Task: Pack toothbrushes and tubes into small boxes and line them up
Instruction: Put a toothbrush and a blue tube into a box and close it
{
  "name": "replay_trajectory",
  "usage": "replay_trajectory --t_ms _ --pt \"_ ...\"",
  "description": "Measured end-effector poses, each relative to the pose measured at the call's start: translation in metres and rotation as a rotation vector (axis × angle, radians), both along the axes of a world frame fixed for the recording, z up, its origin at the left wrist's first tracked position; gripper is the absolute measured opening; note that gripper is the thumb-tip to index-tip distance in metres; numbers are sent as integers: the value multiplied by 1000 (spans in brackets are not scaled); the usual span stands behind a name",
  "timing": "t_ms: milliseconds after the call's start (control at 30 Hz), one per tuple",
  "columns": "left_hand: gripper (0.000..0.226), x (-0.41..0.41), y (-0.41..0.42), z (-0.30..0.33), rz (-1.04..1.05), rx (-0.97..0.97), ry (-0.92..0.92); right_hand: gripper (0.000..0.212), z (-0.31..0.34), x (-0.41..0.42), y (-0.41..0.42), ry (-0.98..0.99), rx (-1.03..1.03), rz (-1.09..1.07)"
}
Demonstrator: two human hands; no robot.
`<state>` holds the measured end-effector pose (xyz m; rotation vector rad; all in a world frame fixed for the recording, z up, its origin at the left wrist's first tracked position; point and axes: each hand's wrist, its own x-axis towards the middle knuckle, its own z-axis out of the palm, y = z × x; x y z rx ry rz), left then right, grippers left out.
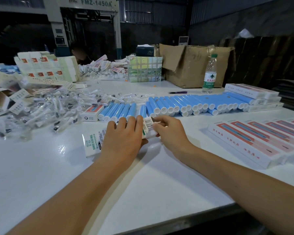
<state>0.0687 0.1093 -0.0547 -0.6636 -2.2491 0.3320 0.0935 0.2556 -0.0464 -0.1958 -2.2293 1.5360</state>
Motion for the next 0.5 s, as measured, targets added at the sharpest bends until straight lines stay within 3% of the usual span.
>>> replay_trajectory --t_ms 233,333,433,500 --pt "66 6 0 2 3 -9 16 21 3 4 -6 -7 15 22" --pt "65 5 0 2 -11 35 2 23 5 6 -8 1 126 45" --pt "69 6 2 4 0 116 -89 27 6 5 -5 107 297 5" --pt "71 3 3 5 19 190 -90 44 9 4 0 235 191 -131"
